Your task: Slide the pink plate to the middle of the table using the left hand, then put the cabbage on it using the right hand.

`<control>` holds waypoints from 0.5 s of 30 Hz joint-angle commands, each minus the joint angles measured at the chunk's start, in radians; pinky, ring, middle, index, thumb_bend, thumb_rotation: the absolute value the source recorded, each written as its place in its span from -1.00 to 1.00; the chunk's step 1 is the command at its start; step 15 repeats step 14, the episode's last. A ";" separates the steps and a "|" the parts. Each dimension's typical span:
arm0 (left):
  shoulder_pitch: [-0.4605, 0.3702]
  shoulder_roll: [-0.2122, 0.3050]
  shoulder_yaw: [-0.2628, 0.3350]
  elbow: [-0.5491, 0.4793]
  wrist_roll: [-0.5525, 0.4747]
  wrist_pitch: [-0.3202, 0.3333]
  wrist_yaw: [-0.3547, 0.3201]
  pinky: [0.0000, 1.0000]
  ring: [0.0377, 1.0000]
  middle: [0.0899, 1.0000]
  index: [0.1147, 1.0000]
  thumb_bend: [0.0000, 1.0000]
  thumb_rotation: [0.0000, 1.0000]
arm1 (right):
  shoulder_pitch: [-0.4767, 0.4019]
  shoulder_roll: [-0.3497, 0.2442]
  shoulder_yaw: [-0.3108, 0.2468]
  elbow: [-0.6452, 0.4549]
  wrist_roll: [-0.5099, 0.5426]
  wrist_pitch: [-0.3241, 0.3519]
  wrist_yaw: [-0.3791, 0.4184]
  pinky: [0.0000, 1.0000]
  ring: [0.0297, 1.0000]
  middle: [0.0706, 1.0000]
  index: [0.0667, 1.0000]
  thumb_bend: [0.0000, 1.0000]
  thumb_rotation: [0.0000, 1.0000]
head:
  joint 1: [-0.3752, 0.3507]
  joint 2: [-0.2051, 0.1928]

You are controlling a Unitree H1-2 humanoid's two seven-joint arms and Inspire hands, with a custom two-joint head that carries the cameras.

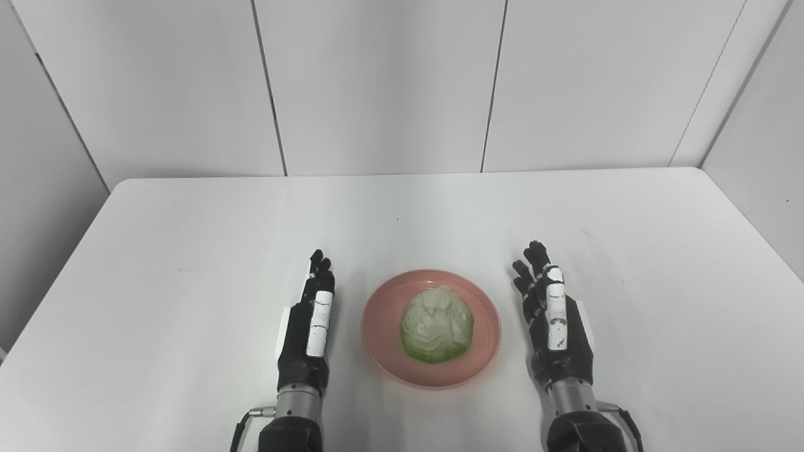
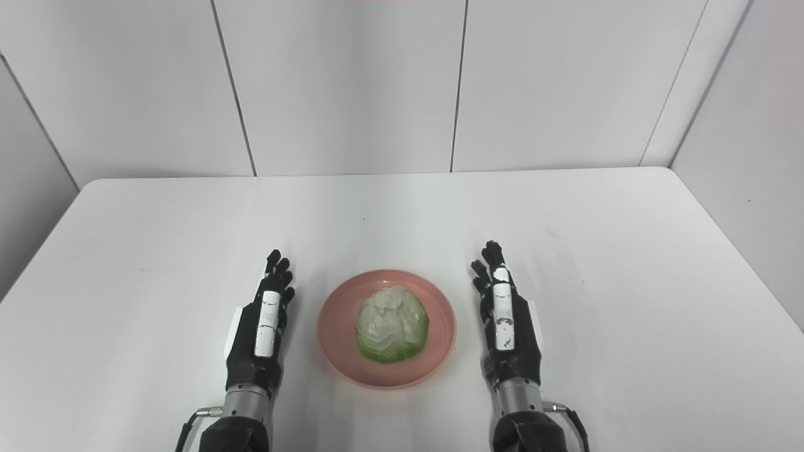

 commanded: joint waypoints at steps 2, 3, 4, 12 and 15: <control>-0.020 -0.005 -0.005 -0.001 0.004 -0.024 -0.003 1.00 1.00 1.00 1.00 0.81 0.88 | 0.011 0.000 -0.001 -0.006 -0.019 0.000 -0.004 1.00 0.90 0.93 0.87 0.55 0.91 | 0.005 -0.004; -0.022 -0.005 -0.006 0.002 0.004 -0.024 -0.003 1.00 1.00 1.00 1.00 0.83 0.88 | 0.010 -0.001 -0.002 -0.007 -0.026 0.004 -0.008 1.00 0.91 0.94 0.88 0.55 0.92 | 0.005 -0.004; -0.023 -0.005 -0.005 0.004 0.004 -0.022 -0.003 1.00 1.00 1.00 1.00 0.84 0.88 | 0.008 -0.002 -0.002 -0.006 -0.037 0.004 -0.013 1.00 0.92 0.94 0.88 0.55 0.93 | 0.005 -0.005; -0.025 -0.009 -0.009 -0.002 0.012 -0.016 0.002 1.00 1.00 1.00 1.00 0.83 0.91 | 0.007 -0.011 0.002 -0.019 -0.069 0.029 -0.019 1.00 0.95 0.97 0.90 0.53 1.00 | 0.017 -0.003; -0.021 -0.013 -0.011 -0.005 0.014 -0.017 0.005 1.00 1.00 1.00 1.00 0.85 0.91 | 0.010 -0.019 0.010 -0.026 -0.082 0.038 -0.013 1.00 0.97 0.97 0.90 0.54 1.00 | 0.020 0.002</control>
